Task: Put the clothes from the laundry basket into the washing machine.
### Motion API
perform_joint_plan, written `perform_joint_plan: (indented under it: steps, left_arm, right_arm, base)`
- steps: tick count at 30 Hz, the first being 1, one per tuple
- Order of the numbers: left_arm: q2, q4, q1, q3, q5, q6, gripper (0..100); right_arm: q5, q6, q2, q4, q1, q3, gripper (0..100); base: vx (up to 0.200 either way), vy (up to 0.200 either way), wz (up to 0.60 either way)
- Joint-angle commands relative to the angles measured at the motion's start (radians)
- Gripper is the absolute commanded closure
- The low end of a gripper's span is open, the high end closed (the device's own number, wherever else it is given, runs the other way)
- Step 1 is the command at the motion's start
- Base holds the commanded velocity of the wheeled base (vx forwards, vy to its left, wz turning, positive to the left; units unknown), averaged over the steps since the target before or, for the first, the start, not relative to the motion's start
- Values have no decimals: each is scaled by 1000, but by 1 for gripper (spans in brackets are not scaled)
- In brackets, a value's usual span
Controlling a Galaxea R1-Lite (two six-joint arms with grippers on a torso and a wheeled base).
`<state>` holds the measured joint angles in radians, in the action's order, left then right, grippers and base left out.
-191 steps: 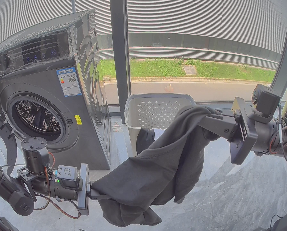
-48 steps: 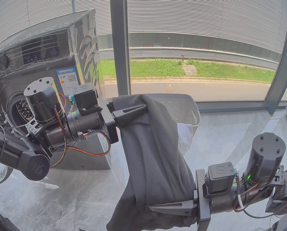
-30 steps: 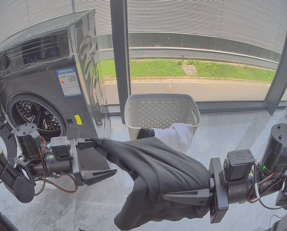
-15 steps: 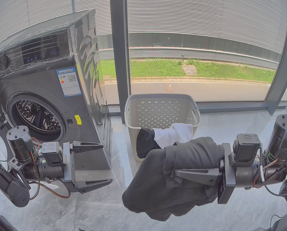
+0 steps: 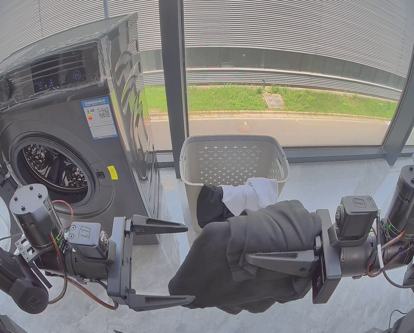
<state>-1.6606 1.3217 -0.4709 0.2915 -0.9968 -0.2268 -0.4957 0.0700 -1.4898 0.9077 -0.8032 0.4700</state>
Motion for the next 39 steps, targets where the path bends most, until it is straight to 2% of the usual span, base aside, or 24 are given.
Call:
perform_joint_plan:
  steps: [1, 7, 9, 10, 13, 20, 25, 30, 34, 38, 39]
  left_arm:
    - [-21, 1, -41, 6, 1, 0, 0]
    - [-73, 1, -45, 6, 6, 0, 0]
    - [-99, -1, -49, 49, 47, 1, 0]
    - [-99, -1, -49, 49, 47, 1, 0]
    - [-128, 4, -97, 104, 64, 4, 0]
    - [-145, 7, -218, 113, 102, 14, 0]
    - [-143, 8, -229, 124, 104, 14, 0]
    - [-143, 8, -239, 149, 107, 30, 0]
    - [-169, 8, -252, 207, 156, 43, 0]
    - [-174, 10, -258, 201, 162, 41, 0]
    - [-174, 10, -258, 195, 162, 41, 100]
  right_arm:
    - [-3, 2, -7, 0, -42, 38, 100]
    - [-6, 7, -14, 0, -79, 71, 100]
    - [-7, 11, -14, 0, -110, 73, 100]
    - [-7, 11, -14, 0, -110, 73, 100]
    - [-7, 16, -35, 0, -131, 81, 100]
    - [-7, 14, -112, 0, -142, 164, 100]
    - [-7, 14, -147, 0, -142, 193, 100]
    - [-7, 16, -161, 0, -142, 193, 100]
    - [-7, 16, -168, 0, -154, 205, 100]
    - [-6, 16, -172, 0, -154, 206, 100]
    - [-4, 16, -170, 0, -152, 206, 100]
  base:
    - [0, 0, 0]
    - [0, 0, 0]
    - [0, 0, 0]
    - [0, 0, 0]
    - [0, 0, 0]
    - [0, 0, 0]
    - [0, 0, 0]
    - [0, 0, 0]
    - [0, 0, 0]
    - [0, 0, 0]
    - [0, 0, 0]
